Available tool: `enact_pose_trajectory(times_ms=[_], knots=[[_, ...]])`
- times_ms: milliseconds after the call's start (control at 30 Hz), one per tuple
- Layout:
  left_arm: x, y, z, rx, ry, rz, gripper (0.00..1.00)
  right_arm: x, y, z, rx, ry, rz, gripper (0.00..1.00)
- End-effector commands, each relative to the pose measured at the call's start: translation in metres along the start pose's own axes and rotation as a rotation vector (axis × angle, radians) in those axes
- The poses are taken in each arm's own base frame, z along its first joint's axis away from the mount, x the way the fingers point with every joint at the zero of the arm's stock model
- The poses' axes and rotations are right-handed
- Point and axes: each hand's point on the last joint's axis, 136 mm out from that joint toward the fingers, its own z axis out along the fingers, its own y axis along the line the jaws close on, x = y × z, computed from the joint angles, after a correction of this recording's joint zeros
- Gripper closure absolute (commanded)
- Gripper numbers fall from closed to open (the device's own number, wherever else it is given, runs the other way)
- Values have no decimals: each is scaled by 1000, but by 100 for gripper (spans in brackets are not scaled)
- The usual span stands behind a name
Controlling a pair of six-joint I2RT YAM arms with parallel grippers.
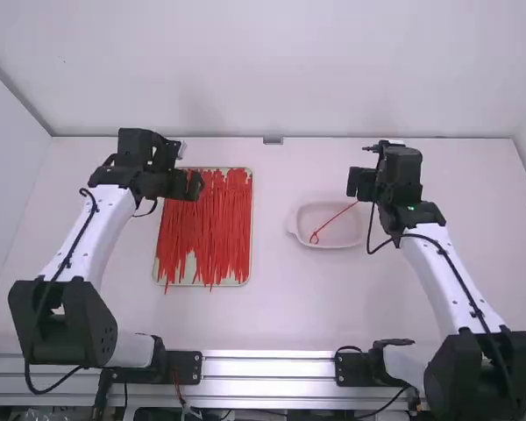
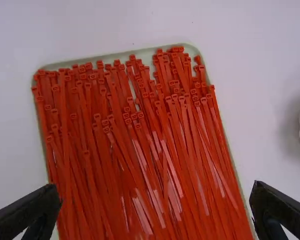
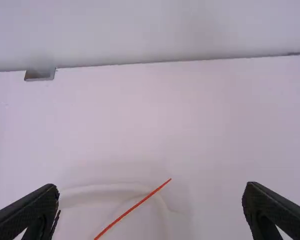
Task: Fasten the cable tie
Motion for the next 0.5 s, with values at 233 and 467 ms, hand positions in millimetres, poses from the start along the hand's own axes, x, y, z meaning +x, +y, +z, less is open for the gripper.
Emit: enact_pose_trajectory(times_ms=[233, 467], knots=[[-6, -6, -18, -72, -94, -34, 9, -17, -21, -23, -10, -127, -6, 11], [-5, 7, -33, -172, -188, -53, 19, -18, -23, -40, -15, -227, 0, 21]])
